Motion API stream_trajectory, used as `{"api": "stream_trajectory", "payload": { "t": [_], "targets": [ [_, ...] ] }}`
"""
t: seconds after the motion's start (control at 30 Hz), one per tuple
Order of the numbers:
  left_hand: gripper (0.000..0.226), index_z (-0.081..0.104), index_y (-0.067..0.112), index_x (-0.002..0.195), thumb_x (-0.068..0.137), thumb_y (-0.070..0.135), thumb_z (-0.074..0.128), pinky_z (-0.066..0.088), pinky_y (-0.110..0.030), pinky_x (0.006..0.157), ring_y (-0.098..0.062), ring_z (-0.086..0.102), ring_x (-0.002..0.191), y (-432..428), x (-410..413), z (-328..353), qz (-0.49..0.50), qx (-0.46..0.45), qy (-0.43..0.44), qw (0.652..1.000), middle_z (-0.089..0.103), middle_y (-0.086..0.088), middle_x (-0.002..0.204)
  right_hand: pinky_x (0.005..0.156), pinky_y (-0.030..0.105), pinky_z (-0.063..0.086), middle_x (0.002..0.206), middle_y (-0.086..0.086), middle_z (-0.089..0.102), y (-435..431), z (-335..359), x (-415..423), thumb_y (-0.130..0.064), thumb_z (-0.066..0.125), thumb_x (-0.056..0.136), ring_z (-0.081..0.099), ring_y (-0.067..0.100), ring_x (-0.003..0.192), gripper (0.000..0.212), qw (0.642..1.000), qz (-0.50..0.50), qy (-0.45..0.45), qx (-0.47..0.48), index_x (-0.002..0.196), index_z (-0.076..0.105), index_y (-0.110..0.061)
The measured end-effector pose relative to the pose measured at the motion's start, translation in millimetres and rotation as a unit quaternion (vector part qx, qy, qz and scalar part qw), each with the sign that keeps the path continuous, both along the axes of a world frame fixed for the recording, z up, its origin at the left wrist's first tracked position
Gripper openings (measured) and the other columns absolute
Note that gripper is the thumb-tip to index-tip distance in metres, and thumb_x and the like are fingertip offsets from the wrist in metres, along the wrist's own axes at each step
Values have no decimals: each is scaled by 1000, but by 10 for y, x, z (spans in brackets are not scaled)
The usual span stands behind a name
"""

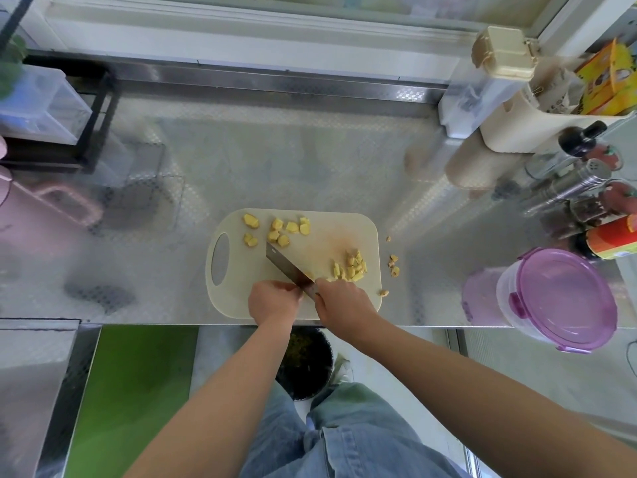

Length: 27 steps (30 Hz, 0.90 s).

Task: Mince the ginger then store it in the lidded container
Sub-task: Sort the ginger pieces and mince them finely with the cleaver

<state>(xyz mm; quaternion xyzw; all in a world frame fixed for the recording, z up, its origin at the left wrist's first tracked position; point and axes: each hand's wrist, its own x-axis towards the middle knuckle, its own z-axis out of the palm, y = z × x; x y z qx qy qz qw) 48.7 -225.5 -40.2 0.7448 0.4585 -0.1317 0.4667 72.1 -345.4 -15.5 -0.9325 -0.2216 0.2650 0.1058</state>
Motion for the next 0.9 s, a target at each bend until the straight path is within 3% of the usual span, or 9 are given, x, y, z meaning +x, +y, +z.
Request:
{"api": "stream_trajectory", "payload": {
  "t": [0.2,0.4,0.67,0.77,0.9],
  "targets": [
    [8,76,12,71,74,14,69,57,-32,67,-25,65,66,17,19,6,-21,5,9,1000,67,-3,63,63,36,46,81,7,57,-62,-104,-34,-31,39,99,55,29,75,20,996,-71,16,41,93,48,-14],
    [9,77,14,80,78,17,68,43,-24,63,-25,65,76,9,20,45,-45,21,-2,999,71,-5,74,63,34,40,84,9,56,-69,-65,6,-28,39,100,49,27,74,16,997,-67,22,34,90,43,-17],
    [11,76,11,79,80,20,70,50,-29,67,-25,68,75,6,38,-6,-75,30,-17,997,73,-7,75,62,31,36,80,4,50,-166,-61,34,-28,39,100,48,25,73,15,993,-107,25,43,88,43,-18],
    [11,78,15,88,81,19,70,51,-27,71,-19,67,80,-13,62,-38,-110,14,-53,992,74,-1,84,61,31,36,78,8,50,-224,-67,55,-27,39,98,48,28,72,17,990,-129,27,43,85,40,-16],
    [13,77,17,91,84,21,67,53,-30,75,-22,67,87,-34,104,-60,-141,-1,-87,986,74,-2,88,58,36,40,74,14,54,-280,-51,59,-26,43,96,50,31,68,22,980,-178,33,87,80,43,-10]
  ]
}}
